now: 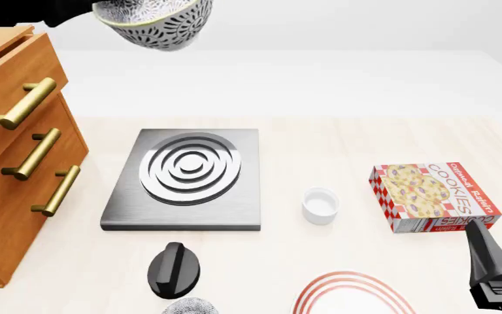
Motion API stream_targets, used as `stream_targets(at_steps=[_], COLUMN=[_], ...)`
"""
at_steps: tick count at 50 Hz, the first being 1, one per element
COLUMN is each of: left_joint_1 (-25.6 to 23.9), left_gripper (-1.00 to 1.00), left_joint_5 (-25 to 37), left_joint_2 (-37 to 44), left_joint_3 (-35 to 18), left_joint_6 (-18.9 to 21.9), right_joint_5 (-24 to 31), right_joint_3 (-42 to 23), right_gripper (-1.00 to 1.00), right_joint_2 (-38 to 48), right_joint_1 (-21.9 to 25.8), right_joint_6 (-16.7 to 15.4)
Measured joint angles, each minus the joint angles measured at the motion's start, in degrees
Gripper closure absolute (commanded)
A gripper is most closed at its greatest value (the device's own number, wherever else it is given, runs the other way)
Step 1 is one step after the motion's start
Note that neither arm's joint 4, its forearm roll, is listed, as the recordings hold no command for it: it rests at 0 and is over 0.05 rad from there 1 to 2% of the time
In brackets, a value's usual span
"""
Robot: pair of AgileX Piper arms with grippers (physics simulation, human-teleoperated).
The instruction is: Pick the akita bowl on the wooden cabinet and place it on the plate.
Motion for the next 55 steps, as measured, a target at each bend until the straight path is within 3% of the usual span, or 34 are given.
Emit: stream_targets(at_steps=[21,55], left_joint_1=[-4.9,-11.5], left_gripper=[1.00,1.00], left_joint_5=[-1.7,-3.6], left_joint_2=[-0.4,1.4], left_joint_3=[5.1,8.8], left_joint_6=[1.4,2.5], right_joint_5=[0.0,0.0], right_joint_3=[0.0,0.0], right_gripper=[-1.00,-1.00], right_joint_2=[0.0,0.0], right_joint_1=[0.0,0.0], right_joint_6=[0.0,0.0])
